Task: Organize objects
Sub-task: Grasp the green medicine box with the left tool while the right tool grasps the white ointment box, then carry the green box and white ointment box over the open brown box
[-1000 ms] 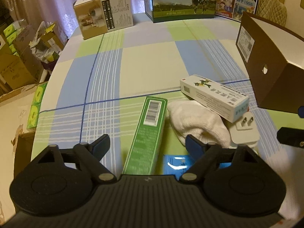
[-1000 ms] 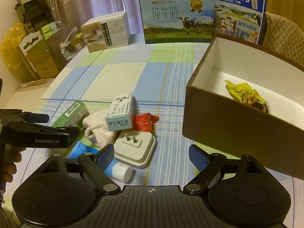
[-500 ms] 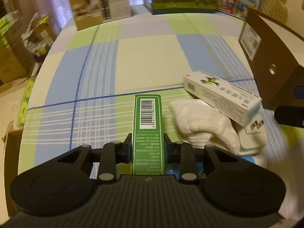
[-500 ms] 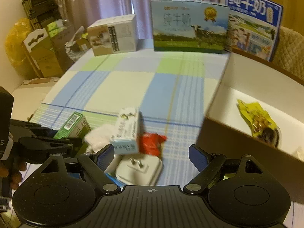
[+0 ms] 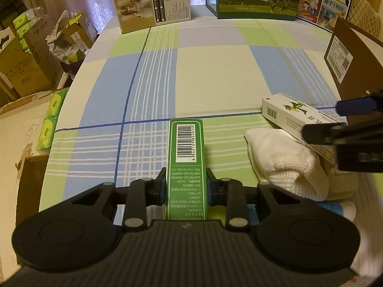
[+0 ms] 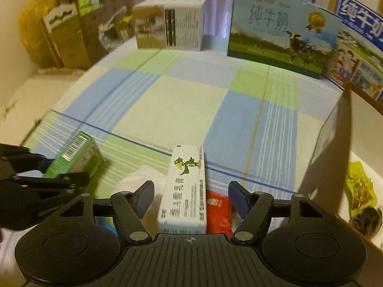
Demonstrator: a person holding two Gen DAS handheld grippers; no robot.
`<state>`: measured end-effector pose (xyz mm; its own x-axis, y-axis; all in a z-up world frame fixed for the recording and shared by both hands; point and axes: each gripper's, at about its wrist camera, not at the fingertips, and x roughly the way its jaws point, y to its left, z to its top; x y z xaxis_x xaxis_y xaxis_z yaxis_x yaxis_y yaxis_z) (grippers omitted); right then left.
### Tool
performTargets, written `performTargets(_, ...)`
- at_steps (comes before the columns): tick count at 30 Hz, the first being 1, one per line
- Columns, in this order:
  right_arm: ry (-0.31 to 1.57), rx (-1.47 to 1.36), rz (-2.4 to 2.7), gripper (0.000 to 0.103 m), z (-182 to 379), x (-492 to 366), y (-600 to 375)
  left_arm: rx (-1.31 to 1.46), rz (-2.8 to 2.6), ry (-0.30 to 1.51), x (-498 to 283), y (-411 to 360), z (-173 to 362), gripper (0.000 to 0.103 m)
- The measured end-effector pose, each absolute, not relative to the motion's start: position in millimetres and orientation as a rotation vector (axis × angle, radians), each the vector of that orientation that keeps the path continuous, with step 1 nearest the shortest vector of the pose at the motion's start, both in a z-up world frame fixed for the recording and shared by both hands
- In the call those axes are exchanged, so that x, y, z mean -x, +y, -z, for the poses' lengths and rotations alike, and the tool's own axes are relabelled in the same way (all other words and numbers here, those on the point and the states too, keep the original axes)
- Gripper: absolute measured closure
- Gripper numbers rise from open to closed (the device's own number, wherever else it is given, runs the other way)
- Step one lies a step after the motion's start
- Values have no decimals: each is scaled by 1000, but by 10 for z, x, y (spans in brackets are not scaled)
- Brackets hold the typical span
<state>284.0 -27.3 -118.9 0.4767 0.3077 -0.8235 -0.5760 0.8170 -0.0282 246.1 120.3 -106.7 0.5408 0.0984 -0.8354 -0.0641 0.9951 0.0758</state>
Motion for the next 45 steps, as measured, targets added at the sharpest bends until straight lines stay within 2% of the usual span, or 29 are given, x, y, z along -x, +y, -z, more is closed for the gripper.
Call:
performTargets(4,940,375,-551,41,1311,-2905,-175,-40,-96,992,-2451,1191,1074,77)
performTargets(6,936,391,-559,50,1332,-2912,-147,-39,-96,991,-2447,1190,1075,77)
performTargets(7,942,404,-564,65,1347,-2913,-136,-41,-96,991,-2450,1191,1075,77)
performTargets(8,945,412,-565,67,1352,-2909,-129,-43,-96,990,-2448,1187,1076,77)
performTargets(25,829,194,-580,68,846,-2326,-651,-96,-112,995,-2220,1063,1045,77)
performTargets(45,781,61,-520,68,401,-1355,-1642,-105,10,894,-1516,284,462,77)
